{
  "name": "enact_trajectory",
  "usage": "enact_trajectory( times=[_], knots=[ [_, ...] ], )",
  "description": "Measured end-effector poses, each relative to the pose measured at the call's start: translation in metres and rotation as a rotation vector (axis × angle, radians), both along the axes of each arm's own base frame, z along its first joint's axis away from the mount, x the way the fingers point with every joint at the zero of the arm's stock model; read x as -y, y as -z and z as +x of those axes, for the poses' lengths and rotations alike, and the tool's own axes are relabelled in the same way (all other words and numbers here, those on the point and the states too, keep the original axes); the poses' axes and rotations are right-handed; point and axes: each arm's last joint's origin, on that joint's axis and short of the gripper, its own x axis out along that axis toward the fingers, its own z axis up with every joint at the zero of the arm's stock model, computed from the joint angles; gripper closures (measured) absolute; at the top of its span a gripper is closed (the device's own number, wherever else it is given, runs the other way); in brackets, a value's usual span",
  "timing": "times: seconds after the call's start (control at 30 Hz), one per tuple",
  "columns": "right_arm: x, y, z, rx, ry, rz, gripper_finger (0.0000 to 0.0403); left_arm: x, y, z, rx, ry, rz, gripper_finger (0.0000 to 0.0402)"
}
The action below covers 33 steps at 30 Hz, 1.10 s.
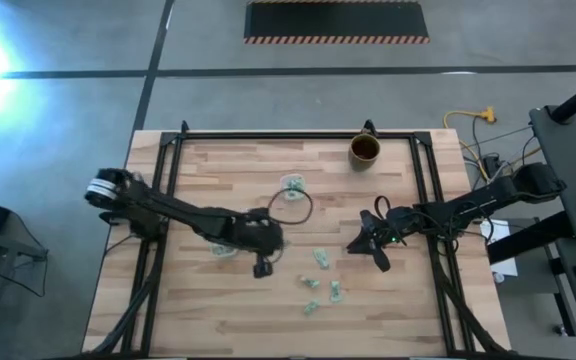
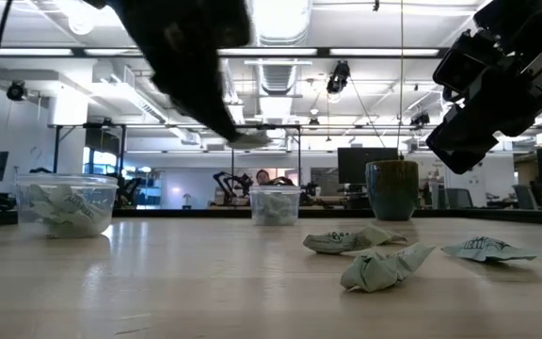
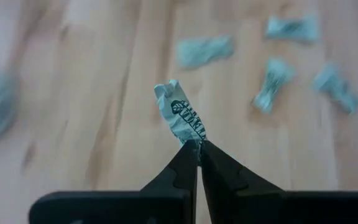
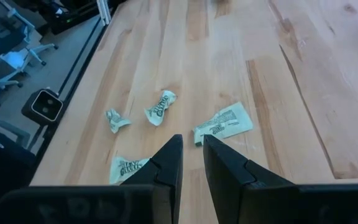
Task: Pick and place Stevia / Truvia into bins
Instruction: Put the stevia packet into the bottom transparent container
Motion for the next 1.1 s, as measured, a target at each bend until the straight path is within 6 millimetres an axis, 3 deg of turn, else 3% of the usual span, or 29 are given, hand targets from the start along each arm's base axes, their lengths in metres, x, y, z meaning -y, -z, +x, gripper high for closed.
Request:
enact_trajectory(
  times=[0.23, 0.47, 0.73, 1.1],
  knots=[
    [0.001, 0.0, 0.0, 0.002, 0.023, -0.013, 0.0346, -0.005, -0.022, -0.048, -0.173, -0.166, -0.007, 0.0401],
    [0.002, 0.0, 0.0, 0.006, 0.043, -0.034, 0.0346, -0.004, -0.027, -0.085, -0.258, -0.28, -0.056, 0.0402],
    [0.002, 0.0, 0.0, 0.007, 0.042, -0.037, 0.0346, -0.003, -0.011, -0.106, -0.314, -0.357, -0.138, 0.0402],
    [0.002, 0.0, 0.0, 0.005, 0.045, -0.031, 0.0346, -0.005, 0.009, -0.115, -0.392, -0.397, -0.159, 0.0402]
  ],
)
